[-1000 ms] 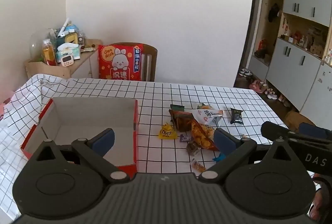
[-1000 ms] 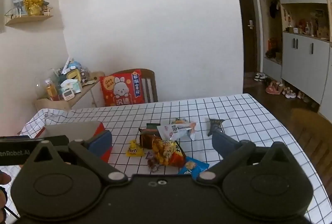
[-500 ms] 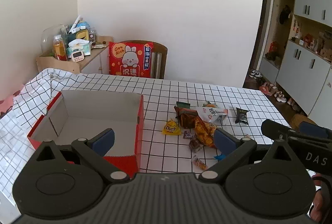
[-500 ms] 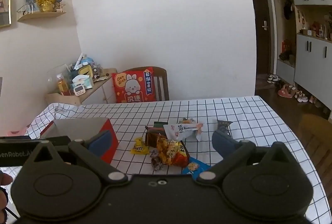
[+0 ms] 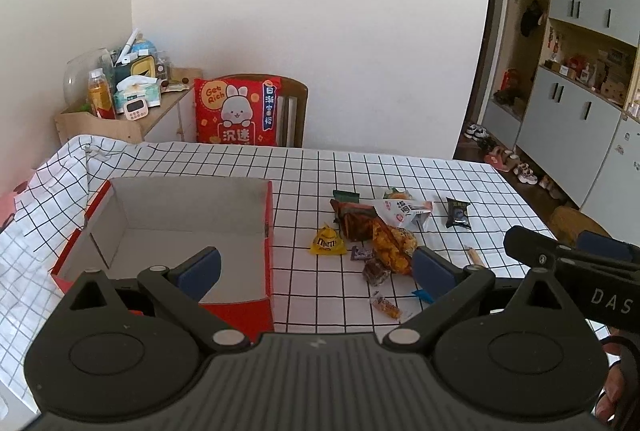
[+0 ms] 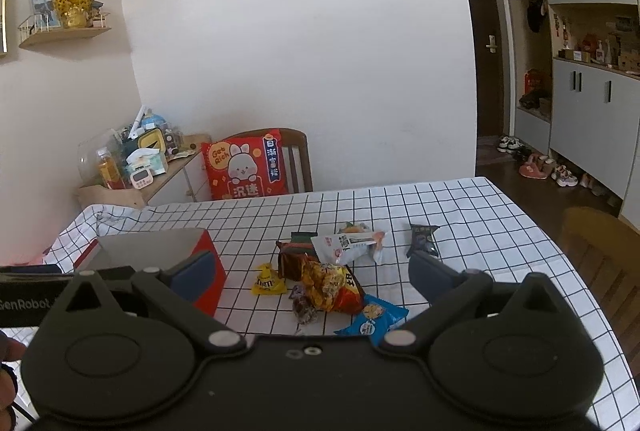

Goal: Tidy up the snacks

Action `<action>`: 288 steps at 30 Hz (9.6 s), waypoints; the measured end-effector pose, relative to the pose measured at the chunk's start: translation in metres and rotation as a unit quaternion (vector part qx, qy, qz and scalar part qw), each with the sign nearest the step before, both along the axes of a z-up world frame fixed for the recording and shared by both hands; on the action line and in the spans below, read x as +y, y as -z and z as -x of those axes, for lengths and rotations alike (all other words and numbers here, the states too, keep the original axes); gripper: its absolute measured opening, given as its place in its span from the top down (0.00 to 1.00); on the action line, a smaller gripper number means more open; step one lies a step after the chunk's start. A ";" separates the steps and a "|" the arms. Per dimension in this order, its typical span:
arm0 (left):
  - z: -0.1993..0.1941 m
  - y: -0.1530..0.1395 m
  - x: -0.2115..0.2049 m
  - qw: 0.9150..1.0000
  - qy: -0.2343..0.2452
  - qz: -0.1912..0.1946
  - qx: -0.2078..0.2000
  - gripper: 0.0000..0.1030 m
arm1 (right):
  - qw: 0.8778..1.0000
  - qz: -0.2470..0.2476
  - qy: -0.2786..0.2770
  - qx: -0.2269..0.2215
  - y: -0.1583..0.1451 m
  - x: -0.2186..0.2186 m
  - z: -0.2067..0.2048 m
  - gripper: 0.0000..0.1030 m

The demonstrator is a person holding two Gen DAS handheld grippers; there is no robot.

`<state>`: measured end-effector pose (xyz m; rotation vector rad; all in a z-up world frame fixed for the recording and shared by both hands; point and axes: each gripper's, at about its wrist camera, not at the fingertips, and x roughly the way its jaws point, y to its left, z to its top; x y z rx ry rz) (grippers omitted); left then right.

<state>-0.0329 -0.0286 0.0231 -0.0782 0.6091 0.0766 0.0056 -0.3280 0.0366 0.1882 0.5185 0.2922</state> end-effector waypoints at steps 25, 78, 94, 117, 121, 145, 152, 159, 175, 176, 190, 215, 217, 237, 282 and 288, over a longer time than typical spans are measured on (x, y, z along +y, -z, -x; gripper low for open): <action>0.002 -0.001 0.017 0.999 0.030 0.005 -0.015 0.01 | 1.000 0.013 0.025 -0.010 -0.006 0.016 0.018 0.00; -0.107 0.084 -0.058 0.990 -0.006 0.009 0.137 0.02 | 0.988 0.022 0.015 0.151 0.084 -0.064 -0.101 0.08; -0.175 0.157 -0.057 0.959 -0.096 0.075 0.256 0.12 | 0.955 -0.006 0.007 0.295 0.140 -0.030 -0.184 0.18; -0.200 0.185 -0.065 0.944 -0.104 0.125 0.289 0.62 | 0.936 0.002 -0.001 0.351 0.173 -0.005 -0.206 0.46; -0.200 0.185 -0.063 0.943 -0.110 0.123 0.289 0.78 | 0.937 -0.006 -0.003 0.350 0.173 -0.007 -0.204 0.52; -0.155 0.145 -0.039 0.945 -0.110 0.152 0.269 0.85 | 0.946 0.004 -0.075 0.316 0.130 -0.012 -0.167 0.59; -0.137 0.112 -0.021 0.951 -0.088 0.148 0.256 0.85 | 0.950 0.007 -0.096 0.296 0.098 0.006 -0.152 0.59; -0.122 0.086 0.012 0.955 -0.081 0.139 0.248 0.85 | 0.952 0.017 -0.127 0.279 0.068 0.038 -0.138 0.59; -0.106 0.043 0.113 0.961 -0.126 0.136 0.205 0.85 | 0.952 0.031 -0.196 0.233 0.025 0.149 -0.121 0.59; -0.106 0.042 0.119 0.961 -0.131 0.136 0.204 0.85 | 0.951 0.028 -0.201 0.234 0.023 0.156 -0.121 0.59; -0.103 0.046 0.203 0.956 -0.187 0.112 0.196 0.85 | 0.944 0.056 -0.250 0.207 0.016 0.247 -0.110 0.59; -0.145 0.114 0.230 0.952 -0.162 0.069 0.252 0.85 | 0.933 0.126 -0.239 0.238 0.089 0.308 -0.132 0.59; -0.147 0.117 0.229 0.951 -0.159 0.068 0.256 0.85 | 0.931 0.133 -0.243 0.240 0.093 0.311 -0.132 0.59; -0.136 0.117 0.222 0.957 -0.146 0.050 0.246 0.75 | 0.926 0.138 -0.249 0.246 0.095 0.309 -0.124 0.46; -0.086 0.029 0.085 0.994 -0.029 0.035 0.099 0.32 | 0.977 -0.002 -0.166 0.134 0.011 0.105 -0.089 0.02; -0.095 0.033 0.048 0.995 -0.002 0.040 0.092 0.28 | 0.983 -0.006 -0.133 0.125 0.020 0.057 -0.094 0.01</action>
